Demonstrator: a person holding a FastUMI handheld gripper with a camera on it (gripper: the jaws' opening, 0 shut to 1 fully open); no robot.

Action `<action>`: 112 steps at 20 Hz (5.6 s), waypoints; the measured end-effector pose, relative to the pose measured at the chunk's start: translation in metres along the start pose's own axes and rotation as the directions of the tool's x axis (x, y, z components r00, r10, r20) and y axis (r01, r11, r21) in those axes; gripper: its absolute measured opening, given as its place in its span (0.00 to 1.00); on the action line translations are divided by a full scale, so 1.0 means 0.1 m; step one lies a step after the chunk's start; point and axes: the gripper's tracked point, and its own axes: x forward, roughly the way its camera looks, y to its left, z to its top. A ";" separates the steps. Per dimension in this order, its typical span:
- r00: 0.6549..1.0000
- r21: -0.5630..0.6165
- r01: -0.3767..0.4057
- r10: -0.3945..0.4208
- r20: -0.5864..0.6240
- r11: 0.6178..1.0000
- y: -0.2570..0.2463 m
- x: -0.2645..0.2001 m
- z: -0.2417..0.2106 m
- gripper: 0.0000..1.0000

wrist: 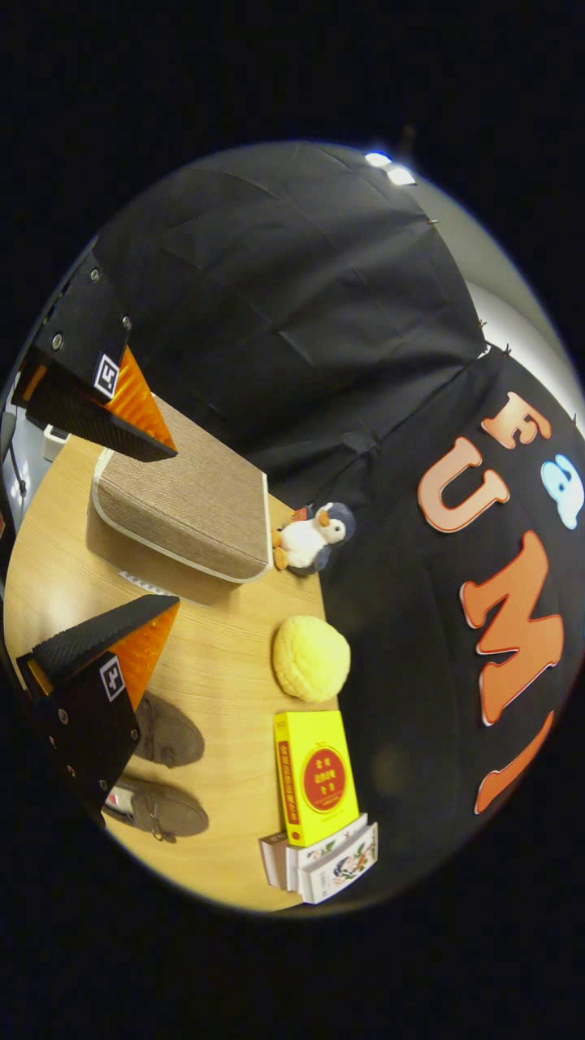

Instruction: Open the storage box then place both shoes into the box .Put the left shoe in first, then the right shoe, with the right side of both shoes facing outward in a uniform manner.

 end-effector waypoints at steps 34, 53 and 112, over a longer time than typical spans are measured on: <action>0.876 0.555 -0.446 0.469 0.111 0.702 0.31 0.57 -0.25 0.38; 0.776 0.379 -0.613 0.618 0.124 0.693 2.07 0.57 0.46 0.17; 0.789 0.076 0.599 -0.571 -0.226 0.797 -2.50 0.06 -1.01 0.16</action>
